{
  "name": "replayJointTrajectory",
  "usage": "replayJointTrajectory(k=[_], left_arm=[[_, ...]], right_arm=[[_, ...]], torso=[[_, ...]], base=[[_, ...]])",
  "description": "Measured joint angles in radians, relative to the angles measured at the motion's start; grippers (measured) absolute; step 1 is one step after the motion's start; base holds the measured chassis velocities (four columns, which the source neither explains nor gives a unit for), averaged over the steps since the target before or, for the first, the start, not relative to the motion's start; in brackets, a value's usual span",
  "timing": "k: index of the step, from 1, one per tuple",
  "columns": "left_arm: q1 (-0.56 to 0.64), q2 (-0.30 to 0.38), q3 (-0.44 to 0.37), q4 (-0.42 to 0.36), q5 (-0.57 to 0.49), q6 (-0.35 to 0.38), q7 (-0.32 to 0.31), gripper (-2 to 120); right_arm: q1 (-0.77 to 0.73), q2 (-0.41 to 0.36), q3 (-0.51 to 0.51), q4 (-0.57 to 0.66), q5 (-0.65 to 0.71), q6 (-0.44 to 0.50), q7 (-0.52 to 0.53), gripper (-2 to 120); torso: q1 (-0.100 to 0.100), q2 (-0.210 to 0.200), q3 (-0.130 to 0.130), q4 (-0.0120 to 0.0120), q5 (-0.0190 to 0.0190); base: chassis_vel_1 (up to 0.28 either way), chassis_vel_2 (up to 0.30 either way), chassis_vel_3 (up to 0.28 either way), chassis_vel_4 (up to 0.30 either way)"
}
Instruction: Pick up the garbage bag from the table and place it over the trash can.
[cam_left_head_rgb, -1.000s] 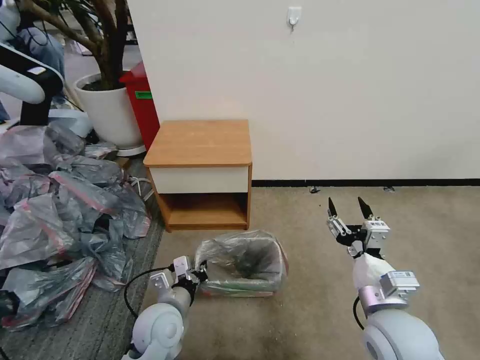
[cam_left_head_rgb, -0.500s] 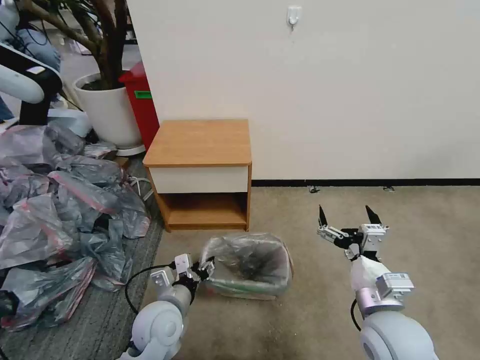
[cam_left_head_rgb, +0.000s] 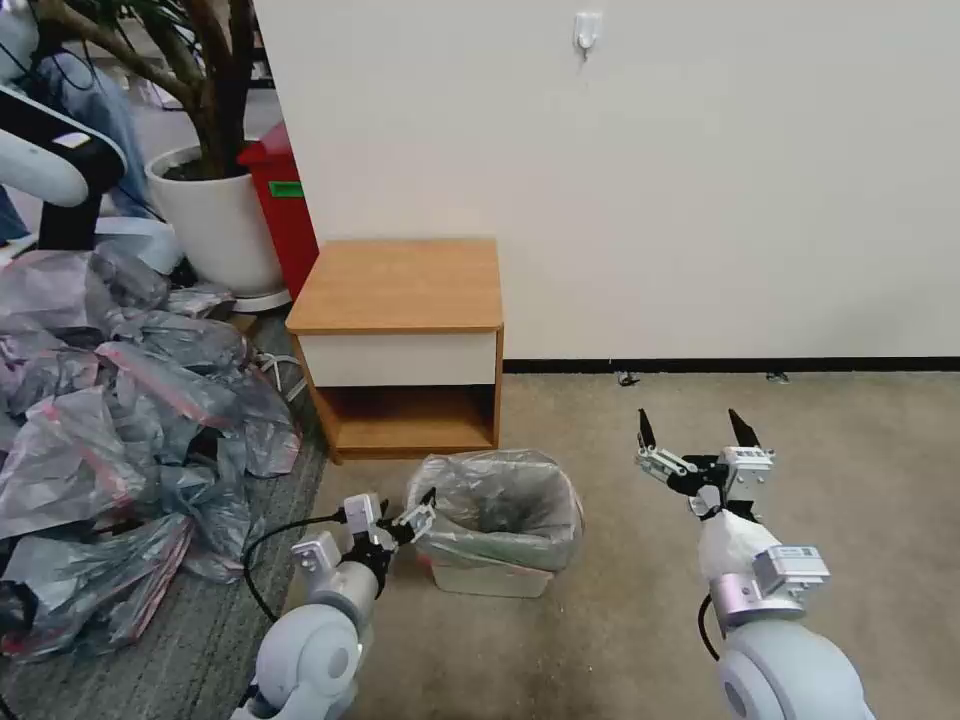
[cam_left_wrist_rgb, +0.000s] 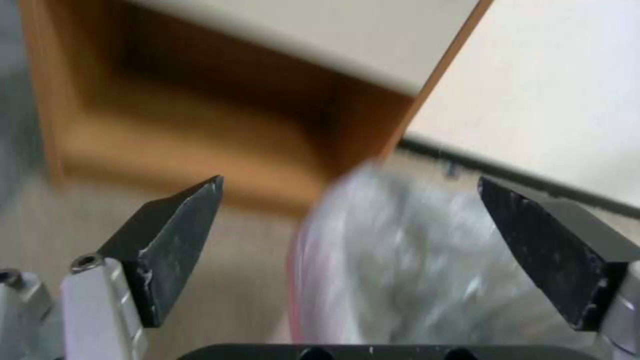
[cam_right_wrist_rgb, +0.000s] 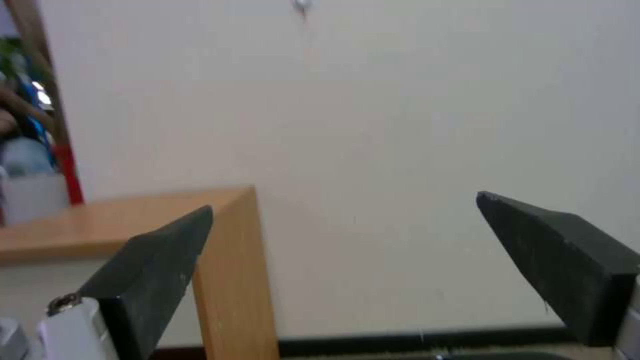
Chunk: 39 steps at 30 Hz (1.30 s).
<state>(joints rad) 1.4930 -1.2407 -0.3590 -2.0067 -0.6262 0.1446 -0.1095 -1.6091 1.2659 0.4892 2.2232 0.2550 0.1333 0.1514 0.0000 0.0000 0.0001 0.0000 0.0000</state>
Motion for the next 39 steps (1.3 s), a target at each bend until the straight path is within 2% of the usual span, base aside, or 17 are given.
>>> replayJointTrajectory(k=[2,4,5,8,10,13,18,21,39], left_arm=[[0.025,0.003,-0.027,-0.018,0.097,-0.073,0.054,99],[0.051,-0.002,-0.053,-0.032,0.191,-0.144,0.077,100],[0.051,-0.002,-0.053,-0.032,0.191,-0.144,0.077,100],[0.107,-0.034,-0.087,-0.057,0.281,-0.22,0.086,100],[0.119,-0.043,-0.094,-0.062,0.298,-0.234,0.086,100],[0.169,-0.085,-0.122,-0.077,0.38,-0.29,0.091,100],[0.197,-0.113,-0.14,-0.077,0.425,-0.325,0.094,100],[0.211,-0.128,-0.165,-0.052,0.461,-0.366,0.098,100],[0.212,-0.128,-0.183,-0.034,0.468,-0.381,0.109,100]], right_arm=[[-0.024,0.011,0.017,-0.001,-0.037,0.069,-0.035,100],[-0.046,0.024,0.019,0.002,-0.064,0.112,-0.05,100],[-0.046,0.024,0.019,0.002,-0.064,0.112,-0.05,100],[-0.095,0.06,0.016,0.014,-0.089,0.139,-0.099,100],[-0.102,0.066,0.014,0.013,-0.095,0.141,-0.109,100],[-0.12,0.093,0.008,-0.017,-0.151,0.14,-0.166,100],[-0.118,0.113,0.009,-0.058,-0.222,0.084,-0.182,100],[-0.113,0.136,0.014,-0.114,-0.275,0.031,-0.157,100],[-0.097,0.157,0.013,-0.135,-0.275,0.005,-0.151,100]], torso=[[0.0,0.0,0.0,0.0,0.0],[0.0,0.0,0.0,-0.0001,0.0],[0.0,0.0,0.0,-0.0001,0.0],[0.0,0.0,0.0,0.0,-0.0002],[0.0,0.0,0.0,0.0,0.0],[0.0,0.0,0.0,0.0001,0.0001],[0.0,0.0,0.0,0.0001,0.0],[0.0,0.0,0.0,0.0001,0.0],[0.0,0.0,0.0,0.0,0.0]], base=[[0.0,0.0,0.0,0.0],[0.0,0.0,0.0,0.0],[0.0,0.0,0.0,0.0],[0.0,0.0,0.0,0.0],[0.0,0.0,0.0,0.0],[0.0,0.0,0.0,0.0],[0.0,0.0,0.0,0.0],[0.0,0.0,0.0,0.0],[0.0,0.0,0.0,0.0]])
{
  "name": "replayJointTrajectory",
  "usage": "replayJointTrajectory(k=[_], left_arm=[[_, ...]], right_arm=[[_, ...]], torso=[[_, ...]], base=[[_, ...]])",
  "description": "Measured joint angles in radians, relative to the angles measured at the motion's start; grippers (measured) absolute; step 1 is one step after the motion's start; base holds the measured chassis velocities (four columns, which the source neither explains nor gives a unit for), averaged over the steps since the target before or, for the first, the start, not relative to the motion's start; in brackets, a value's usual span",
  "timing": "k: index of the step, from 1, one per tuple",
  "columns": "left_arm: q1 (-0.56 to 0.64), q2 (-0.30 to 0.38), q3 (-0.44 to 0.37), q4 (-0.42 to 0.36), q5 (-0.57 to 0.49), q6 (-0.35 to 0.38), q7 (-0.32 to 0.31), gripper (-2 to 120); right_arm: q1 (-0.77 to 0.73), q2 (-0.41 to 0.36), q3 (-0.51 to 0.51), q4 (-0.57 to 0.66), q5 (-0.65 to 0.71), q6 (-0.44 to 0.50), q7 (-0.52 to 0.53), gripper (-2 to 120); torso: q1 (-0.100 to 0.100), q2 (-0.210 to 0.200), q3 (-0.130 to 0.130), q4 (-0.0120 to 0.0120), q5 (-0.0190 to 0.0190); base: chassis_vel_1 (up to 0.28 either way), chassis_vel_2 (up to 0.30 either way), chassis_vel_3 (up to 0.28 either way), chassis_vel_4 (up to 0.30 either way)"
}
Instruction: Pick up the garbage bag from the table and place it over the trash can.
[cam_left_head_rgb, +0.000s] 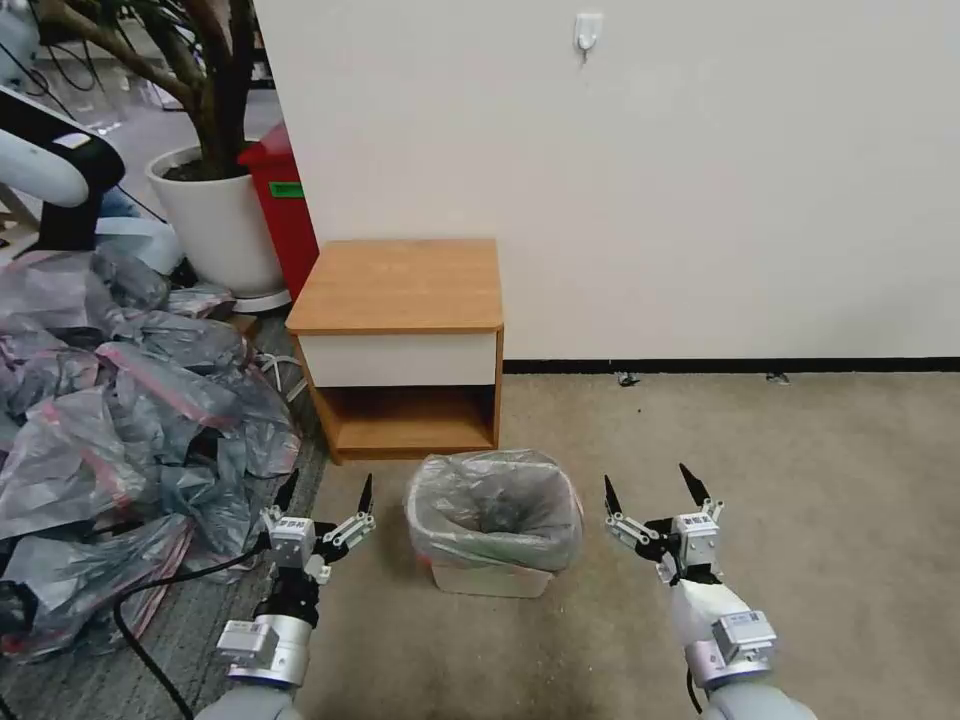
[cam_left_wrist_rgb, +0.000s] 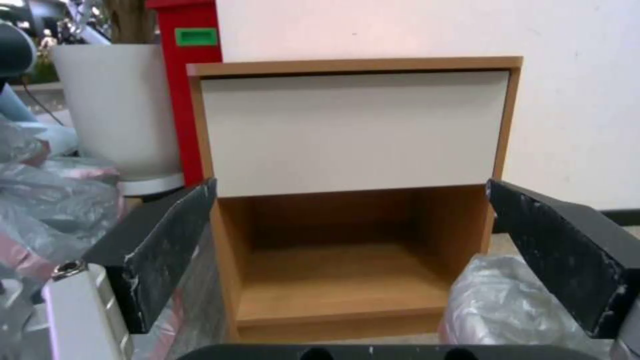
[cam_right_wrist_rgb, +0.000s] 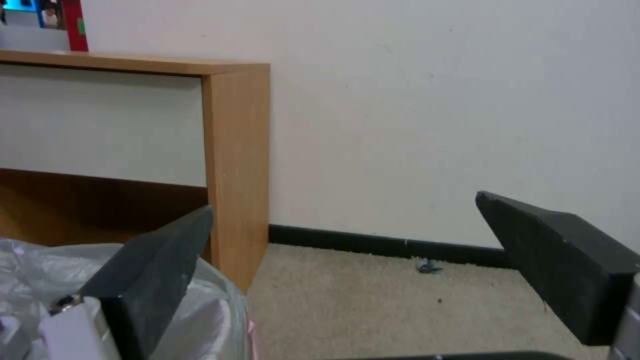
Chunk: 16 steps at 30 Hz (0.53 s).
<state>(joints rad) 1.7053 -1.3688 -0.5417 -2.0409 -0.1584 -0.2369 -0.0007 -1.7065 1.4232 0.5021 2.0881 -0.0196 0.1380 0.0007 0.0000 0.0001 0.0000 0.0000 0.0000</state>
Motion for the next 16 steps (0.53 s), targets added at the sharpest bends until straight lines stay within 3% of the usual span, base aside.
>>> replayJointTrajectory(k=[16], left_arm=[[-0.001,0.001,0.001,0.0,-0.004,0.004,-0.001,100]], right_arm=[[0.0,-0.001,0.0,0.002,0.002,0.0,0.001,100]], torso=[[0.0,0.0,0.0,0.0,0.0]], base=[[0.0,0.0,0.0,0.0]])
